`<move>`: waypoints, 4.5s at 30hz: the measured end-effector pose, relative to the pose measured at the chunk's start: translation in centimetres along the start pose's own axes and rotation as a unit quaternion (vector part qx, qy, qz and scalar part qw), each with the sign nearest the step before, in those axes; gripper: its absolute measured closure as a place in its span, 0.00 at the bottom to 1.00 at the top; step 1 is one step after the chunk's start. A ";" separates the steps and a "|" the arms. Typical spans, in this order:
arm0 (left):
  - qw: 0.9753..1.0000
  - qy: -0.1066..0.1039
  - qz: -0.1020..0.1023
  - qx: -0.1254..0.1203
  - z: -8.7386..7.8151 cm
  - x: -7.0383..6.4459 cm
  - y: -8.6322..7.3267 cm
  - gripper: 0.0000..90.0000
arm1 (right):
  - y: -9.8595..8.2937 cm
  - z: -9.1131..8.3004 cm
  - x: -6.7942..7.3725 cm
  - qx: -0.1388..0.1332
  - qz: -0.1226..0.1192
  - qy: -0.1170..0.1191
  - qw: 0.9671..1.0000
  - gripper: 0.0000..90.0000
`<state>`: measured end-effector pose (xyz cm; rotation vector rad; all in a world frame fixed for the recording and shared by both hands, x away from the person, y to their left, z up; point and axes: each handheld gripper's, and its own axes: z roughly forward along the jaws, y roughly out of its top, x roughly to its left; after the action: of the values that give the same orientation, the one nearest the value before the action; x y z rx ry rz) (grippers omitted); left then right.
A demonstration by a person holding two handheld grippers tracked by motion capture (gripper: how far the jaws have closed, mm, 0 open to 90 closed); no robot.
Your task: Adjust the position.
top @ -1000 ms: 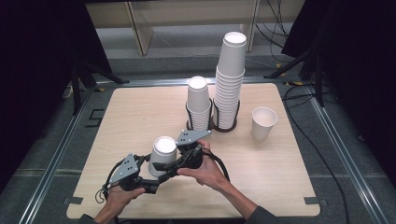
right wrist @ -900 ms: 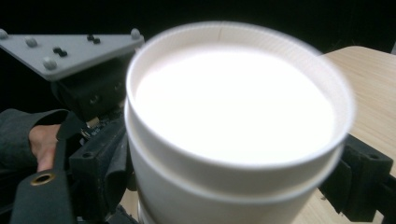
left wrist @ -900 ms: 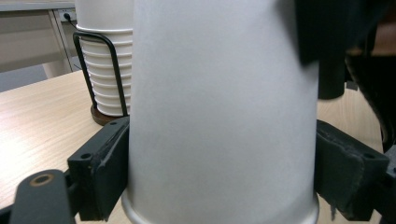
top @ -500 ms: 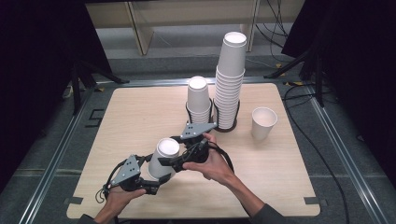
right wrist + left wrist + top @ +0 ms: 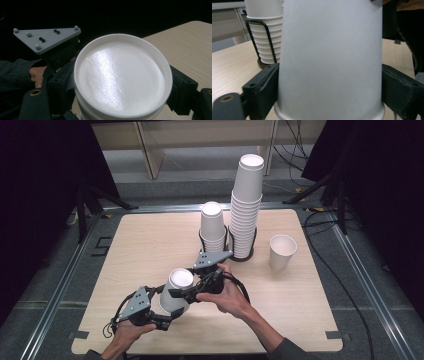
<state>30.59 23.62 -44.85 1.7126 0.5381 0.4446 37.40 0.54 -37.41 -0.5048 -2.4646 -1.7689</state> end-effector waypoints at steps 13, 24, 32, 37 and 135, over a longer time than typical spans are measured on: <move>0.998 0.004 -0.036 -0.043 -0.6 0.6 0.2 0.06 | 0.4 -1.4 -0.5 -0.042 0.033 0.012 0.999 0.27; 0.997 -0.002 -0.050 -0.052 -0.5 0.6 0.2 0.00 | 0.4 -2.1 -0.8 -0.062 0.052 0.022 0.996 0.27; 0.998 -0.007 -0.045 -0.051 -0.3 0.4 0.2 0.00 | 0.4 -1.7 -0.4 -0.063 0.063 0.037 0.995 0.27; 0.998 -0.008 -0.040 -0.050 -0.3 0.3 0.2 0.00 | 0.3 -1.3 -0.2 -0.063 0.061 0.041 0.995 0.27; 0.992 -0.074 0.062 0.085 0.3 -0.9 -0.5 0.08 | -1.3 -1.2 0.6 0.203 -0.082 0.054 0.974 0.24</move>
<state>29.96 22.91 -45.43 1.9331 0.3720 0.3640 36.24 -0.81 -38.01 -0.1691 -2.7482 -1.2359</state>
